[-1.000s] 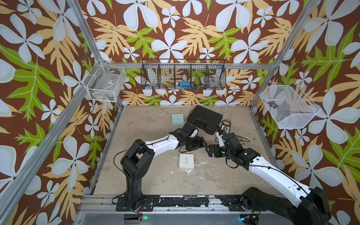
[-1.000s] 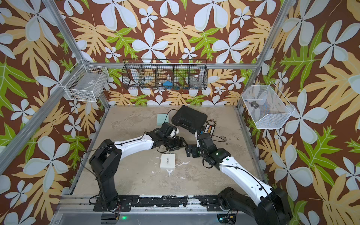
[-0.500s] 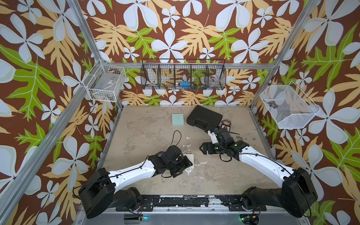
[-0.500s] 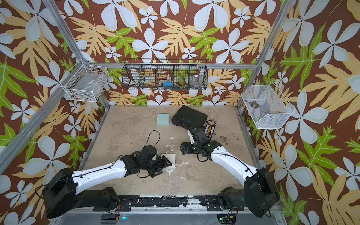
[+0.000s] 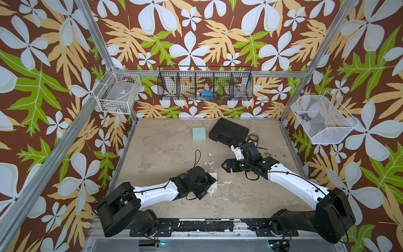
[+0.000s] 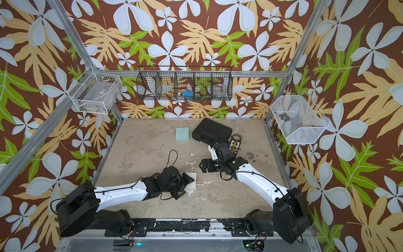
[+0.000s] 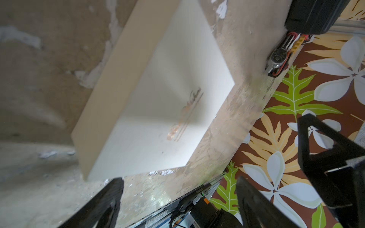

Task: Take out the earrings from the drawer-style jewelry box
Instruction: Move the jewelry box to the center of the board.

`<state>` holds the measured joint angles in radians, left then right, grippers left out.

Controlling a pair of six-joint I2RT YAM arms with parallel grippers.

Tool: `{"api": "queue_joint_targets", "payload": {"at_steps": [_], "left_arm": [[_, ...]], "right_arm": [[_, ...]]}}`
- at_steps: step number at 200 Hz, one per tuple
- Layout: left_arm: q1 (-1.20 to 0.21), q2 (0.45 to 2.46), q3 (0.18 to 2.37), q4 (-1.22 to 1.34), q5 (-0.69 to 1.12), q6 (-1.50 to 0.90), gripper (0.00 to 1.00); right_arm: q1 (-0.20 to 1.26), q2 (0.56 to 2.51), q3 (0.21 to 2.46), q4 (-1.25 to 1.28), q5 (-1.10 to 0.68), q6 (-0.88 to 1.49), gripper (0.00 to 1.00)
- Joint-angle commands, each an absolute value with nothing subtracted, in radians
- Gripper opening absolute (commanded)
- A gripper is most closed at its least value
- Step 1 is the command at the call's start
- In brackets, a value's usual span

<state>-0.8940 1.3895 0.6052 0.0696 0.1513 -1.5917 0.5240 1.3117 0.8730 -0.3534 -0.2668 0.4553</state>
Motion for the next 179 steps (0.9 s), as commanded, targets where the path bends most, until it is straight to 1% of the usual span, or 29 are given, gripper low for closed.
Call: {"api": "queue_joint_targets", "payload": {"at_steps": [1, 16, 48, 64, 82, 97, 131, 142, 159, 179], "left_arm": [[-0.87, 1.419, 0.633, 0.07, 0.103, -1.533, 0.9], [-0.839, 1.432, 0.666, 0.03, 0.083, -1.474, 0.9], [-0.785, 1.491, 0.75, -0.041, 0.089, -1.336, 0.89], [-0.768, 1.533, 0.782, -0.022, 0.117, -1.282, 0.88], [-0.758, 1.602, 0.831, -0.005, 0.164, -1.224, 0.86], [-0.756, 1.655, 0.889, -0.041, 0.162, -1.165, 0.85], [-0.757, 1.753, 1.016, -0.107, 0.124, -1.029, 0.78], [-0.756, 1.786, 1.055, -0.132, 0.136, -0.991, 0.76], [-0.756, 1.815, 1.074, -0.127, 0.172, -0.986, 0.72], [-0.756, 1.835, 1.072, -0.106, 0.208, -0.997, 0.7]], "right_arm": [[0.525, 1.291, 0.863, -0.376, -0.272, 0.446, 0.95], [0.525, 1.277, 0.852, -0.383, -0.268, 0.448, 0.94], [0.525, 1.247, 0.82, -0.392, -0.272, 0.461, 0.86], [0.531, 1.232, 0.811, -0.402, -0.267, 0.465, 0.81], [0.551, 1.218, 0.806, -0.427, -0.232, 0.465, 0.8], [0.565, 1.209, 0.8, -0.447, -0.203, 0.467, 0.78], [0.583, 1.175, 0.761, -0.463, -0.165, 0.499, 0.73], [0.588, 1.167, 0.744, -0.46, -0.16, 0.51, 0.7], [0.595, 1.162, 0.719, -0.454, -0.153, 0.522, 0.67], [0.597, 1.158, 0.693, -0.438, -0.147, 0.529, 0.65]]}}
